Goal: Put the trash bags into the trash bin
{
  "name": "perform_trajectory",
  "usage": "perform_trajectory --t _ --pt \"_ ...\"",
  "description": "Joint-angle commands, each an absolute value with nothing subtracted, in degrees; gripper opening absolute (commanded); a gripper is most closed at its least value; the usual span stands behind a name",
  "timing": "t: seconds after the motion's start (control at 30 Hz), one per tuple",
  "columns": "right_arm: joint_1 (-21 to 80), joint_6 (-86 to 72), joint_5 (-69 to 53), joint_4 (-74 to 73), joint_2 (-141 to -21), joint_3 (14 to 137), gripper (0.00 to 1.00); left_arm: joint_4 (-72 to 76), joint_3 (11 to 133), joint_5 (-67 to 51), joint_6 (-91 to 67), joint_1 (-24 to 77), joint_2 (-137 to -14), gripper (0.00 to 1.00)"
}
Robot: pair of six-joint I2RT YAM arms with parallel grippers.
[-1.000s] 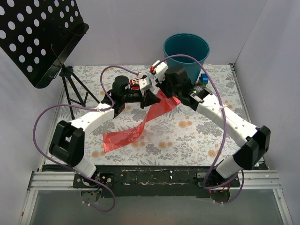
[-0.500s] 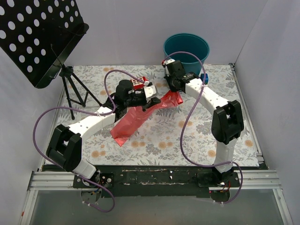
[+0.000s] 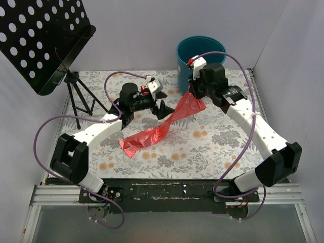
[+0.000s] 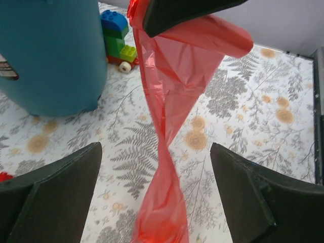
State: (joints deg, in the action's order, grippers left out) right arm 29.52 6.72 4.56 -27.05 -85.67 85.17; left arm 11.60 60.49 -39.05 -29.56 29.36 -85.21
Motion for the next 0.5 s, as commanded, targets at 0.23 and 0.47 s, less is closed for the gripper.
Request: perform_trajectory --t 0.23,0.47 --pt "29.3 7.4 -4.0 -30.0 -82.9 87.6 0.01 36.2 67.8 -38.8 -45.0 34.1 -101.5 0.98" --pt "29.3 7.0 -4.8 -30.8 -83.7 89.1 0.01 36.8 72.8 -50.5 -49.5 34.0 -106.9 0.9"
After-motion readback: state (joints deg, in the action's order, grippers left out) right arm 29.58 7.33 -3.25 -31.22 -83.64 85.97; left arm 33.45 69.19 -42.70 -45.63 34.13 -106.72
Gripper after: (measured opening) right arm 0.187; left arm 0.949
